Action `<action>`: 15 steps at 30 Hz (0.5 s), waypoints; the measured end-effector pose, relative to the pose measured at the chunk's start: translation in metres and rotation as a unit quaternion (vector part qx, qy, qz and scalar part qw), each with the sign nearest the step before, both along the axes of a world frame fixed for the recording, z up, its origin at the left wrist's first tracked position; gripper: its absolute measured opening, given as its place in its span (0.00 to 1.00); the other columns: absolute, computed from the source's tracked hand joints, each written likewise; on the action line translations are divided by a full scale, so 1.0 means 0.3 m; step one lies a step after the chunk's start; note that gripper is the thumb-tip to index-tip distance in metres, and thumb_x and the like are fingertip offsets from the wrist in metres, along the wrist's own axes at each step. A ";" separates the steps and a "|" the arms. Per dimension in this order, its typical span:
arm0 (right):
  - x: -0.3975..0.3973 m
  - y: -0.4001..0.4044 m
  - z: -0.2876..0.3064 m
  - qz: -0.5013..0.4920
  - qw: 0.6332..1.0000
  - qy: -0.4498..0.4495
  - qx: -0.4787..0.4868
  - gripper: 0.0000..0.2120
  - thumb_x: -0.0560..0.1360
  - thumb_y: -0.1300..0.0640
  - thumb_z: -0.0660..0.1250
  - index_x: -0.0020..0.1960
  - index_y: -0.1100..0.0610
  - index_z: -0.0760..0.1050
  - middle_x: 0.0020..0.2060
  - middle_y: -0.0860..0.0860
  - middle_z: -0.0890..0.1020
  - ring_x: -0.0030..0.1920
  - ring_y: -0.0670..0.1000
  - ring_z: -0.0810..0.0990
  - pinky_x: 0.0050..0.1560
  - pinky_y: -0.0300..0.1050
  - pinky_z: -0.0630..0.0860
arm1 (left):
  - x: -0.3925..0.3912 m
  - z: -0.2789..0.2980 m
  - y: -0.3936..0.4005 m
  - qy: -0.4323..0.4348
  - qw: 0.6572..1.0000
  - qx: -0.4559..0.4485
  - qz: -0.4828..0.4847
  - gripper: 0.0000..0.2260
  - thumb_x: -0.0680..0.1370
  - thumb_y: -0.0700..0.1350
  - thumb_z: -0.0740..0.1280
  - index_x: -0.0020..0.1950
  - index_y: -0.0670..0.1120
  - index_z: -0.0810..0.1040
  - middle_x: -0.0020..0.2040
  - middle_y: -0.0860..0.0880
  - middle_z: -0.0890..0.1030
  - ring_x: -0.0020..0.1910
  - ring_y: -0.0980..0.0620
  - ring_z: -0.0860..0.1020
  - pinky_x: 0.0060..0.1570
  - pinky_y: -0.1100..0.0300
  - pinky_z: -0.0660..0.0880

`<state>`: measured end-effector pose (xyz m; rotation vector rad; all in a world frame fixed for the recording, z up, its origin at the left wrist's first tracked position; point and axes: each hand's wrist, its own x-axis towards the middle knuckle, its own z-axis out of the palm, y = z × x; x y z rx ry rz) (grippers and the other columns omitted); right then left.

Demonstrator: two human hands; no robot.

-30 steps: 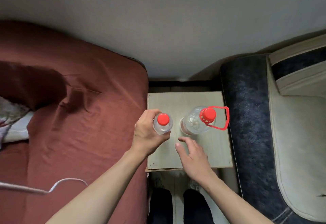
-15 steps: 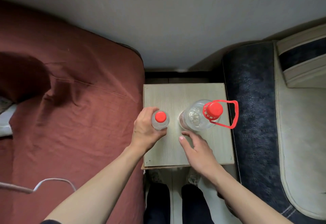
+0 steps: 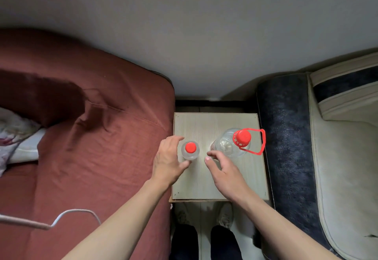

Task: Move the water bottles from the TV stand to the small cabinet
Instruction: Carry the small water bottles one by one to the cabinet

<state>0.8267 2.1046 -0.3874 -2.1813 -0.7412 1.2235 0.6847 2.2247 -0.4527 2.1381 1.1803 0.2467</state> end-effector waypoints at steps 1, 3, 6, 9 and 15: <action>-0.003 0.008 0.029 0.005 1.000 -0.003 0.009 0.18 0.79 0.38 0.56 0.64 0.43 0.71 0.62 0.40 0.75 0.66 0.44 0.70 0.70 0.57 0.65 | -0.009 0.033 0.003 0.002 1.000 0.011 0.001 0.32 0.66 0.49 0.80 0.67 0.49 0.74 0.64 0.52 0.77 0.61 0.49 0.74 0.55 0.61 0.70; -0.009 0.027 0.095 0.015 0.999 -0.008 0.032 0.17 0.78 0.37 0.56 0.63 0.42 0.72 0.61 0.41 0.75 0.65 0.45 0.72 0.69 0.57 0.67 | -0.025 0.109 0.013 -0.003 0.999 0.035 0.008 0.32 0.65 0.49 0.80 0.67 0.48 0.74 0.64 0.52 0.77 0.61 0.49 0.75 0.56 0.60 0.72; -0.018 0.055 0.208 0.038 0.997 -0.016 0.071 0.17 0.80 0.39 0.57 0.63 0.44 0.73 0.61 0.43 0.76 0.65 0.46 0.72 0.69 0.54 0.67 | -0.048 0.246 0.025 -0.017 0.997 0.076 0.024 0.30 0.66 0.49 0.80 0.65 0.48 0.75 0.62 0.51 0.78 0.59 0.48 0.76 0.56 0.58 0.73; -0.023 0.058 0.303 0.073 0.990 -0.045 0.108 0.17 0.80 0.42 0.58 0.66 0.47 0.72 0.64 0.44 0.76 0.67 0.46 0.71 0.70 0.53 0.67 | -0.076 0.381 0.022 -0.020 0.993 0.110 0.047 0.28 0.66 0.48 0.80 0.64 0.49 0.76 0.61 0.51 0.78 0.58 0.47 0.76 0.56 0.55 0.74; 0.002 0.051 0.496 0.167 0.964 -0.118 0.172 0.19 0.80 0.43 0.60 0.68 0.49 0.72 0.66 0.46 0.75 0.68 0.49 0.70 0.71 0.51 0.64 | -0.131 0.626 -0.049 -0.005 0.984 0.156 0.091 0.28 0.68 0.51 0.79 0.65 0.47 0.77 0.61 0.48 0.79 0.58 0.45 0.77 0.59 0.53 0.74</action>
